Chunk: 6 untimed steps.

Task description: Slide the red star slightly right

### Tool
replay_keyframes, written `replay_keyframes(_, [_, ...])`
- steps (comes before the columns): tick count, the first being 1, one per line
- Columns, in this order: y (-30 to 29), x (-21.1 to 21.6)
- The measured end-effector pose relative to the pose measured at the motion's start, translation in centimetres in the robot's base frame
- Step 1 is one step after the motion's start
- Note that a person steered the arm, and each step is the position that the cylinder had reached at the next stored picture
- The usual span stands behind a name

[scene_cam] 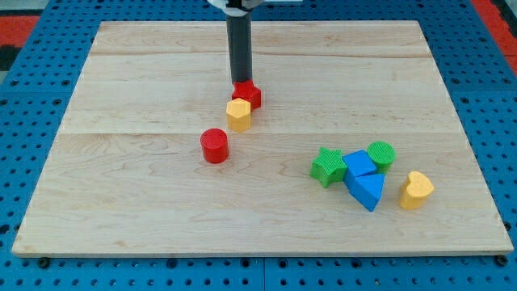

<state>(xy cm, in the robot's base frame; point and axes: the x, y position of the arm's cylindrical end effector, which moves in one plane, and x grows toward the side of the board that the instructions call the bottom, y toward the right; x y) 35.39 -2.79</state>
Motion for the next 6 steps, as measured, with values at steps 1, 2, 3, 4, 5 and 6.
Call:
replay_keyframes(1, [0.0, 0.8])
replay_keyframes(2, [-0.2, 1.4])
replay_keyframes(3, [-4.9, 3.7])
replay_keyframes(4, [-6.8, 5.1])
replay_keyframes(5, [-2.4, 5.6])
replay_keyframes(6, [1.5, 5.6])
